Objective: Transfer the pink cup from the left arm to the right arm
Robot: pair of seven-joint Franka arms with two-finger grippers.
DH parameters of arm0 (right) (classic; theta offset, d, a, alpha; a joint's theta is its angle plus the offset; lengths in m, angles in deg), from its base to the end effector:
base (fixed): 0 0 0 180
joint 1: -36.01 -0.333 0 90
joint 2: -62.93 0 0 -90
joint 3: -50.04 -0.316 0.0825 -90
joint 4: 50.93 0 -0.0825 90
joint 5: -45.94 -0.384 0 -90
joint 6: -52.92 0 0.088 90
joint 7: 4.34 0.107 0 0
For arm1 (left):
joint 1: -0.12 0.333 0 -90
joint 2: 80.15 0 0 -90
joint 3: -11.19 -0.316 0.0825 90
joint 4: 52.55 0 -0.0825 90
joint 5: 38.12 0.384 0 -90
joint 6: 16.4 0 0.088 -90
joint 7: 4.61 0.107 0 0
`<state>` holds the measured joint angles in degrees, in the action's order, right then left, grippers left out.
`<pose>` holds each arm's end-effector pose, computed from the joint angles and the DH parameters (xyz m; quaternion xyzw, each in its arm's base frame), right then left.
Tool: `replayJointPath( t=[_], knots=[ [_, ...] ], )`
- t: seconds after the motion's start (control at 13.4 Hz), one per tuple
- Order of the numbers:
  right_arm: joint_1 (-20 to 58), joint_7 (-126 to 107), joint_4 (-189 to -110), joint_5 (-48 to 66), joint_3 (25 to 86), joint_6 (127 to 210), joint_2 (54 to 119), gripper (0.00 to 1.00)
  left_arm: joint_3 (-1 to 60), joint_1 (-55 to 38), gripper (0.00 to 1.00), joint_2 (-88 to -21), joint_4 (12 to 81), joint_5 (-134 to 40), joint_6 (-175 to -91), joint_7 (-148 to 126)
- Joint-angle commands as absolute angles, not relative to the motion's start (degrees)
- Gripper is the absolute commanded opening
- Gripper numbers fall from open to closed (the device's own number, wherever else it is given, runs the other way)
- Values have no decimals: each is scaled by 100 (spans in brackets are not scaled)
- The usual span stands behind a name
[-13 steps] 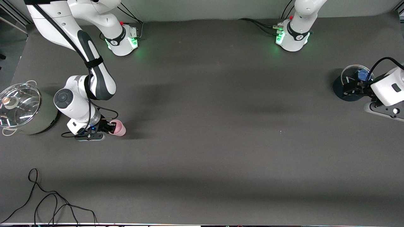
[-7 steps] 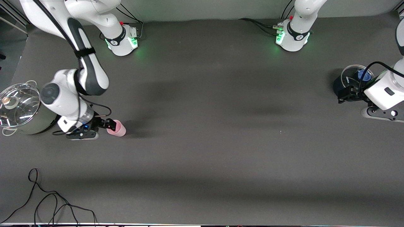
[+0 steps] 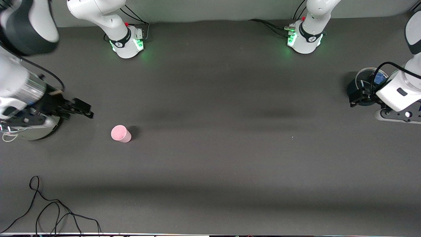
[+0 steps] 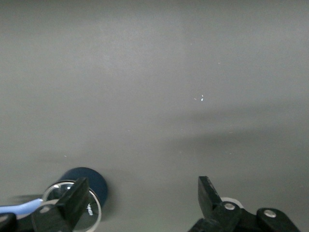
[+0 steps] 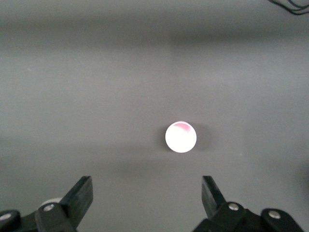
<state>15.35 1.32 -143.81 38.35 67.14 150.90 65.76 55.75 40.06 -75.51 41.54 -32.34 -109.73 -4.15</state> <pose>0.5779 0.0523 0.5869 -0.9977 0.0258 -0.0161 0.0600 0.5723 -0.0219 0.5627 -0.9979 0.0492 0.0345 0.0231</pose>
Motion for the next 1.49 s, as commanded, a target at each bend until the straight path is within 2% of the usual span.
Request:
replayJointPath(
  t=[0.0,0.22,0.37,0.75,0.97,1.05,1.42],
  knots=[
    [1580,296,-13654,3934,6963,14338,6812,100,3999,2558,100,-8014,4378,-3478,-11045,-329],
    [1589,217,-13654,3961,7411,14152,6821,100,2478,949,100,-8093,4325,-3505,-10896,-312],
    [1563,217,-13689,3952,7483,13994,6812,100,1598,42,100,-8111,4307,-3505,-10869,-312],
    [1588,252,-13680,4031,7317,13976,6847,100,1524,-5,100,-8102,4123,-3856,-10860,-312],
    [3096,270,-13645,4388,5590,13967,6812,100,1524,-5,100,-8102,4105,-3865,-10755,-320],
    [3335,235,-13662,4713,5228,13967,6777,100,1515,3,100,-8102,4105,-3865,-10728,-320],
    [3373,225,-13733,4761,5154,14020,6672,100,1515,3,100,-8067,4070,-3874,-10737,-320]
  ],
)
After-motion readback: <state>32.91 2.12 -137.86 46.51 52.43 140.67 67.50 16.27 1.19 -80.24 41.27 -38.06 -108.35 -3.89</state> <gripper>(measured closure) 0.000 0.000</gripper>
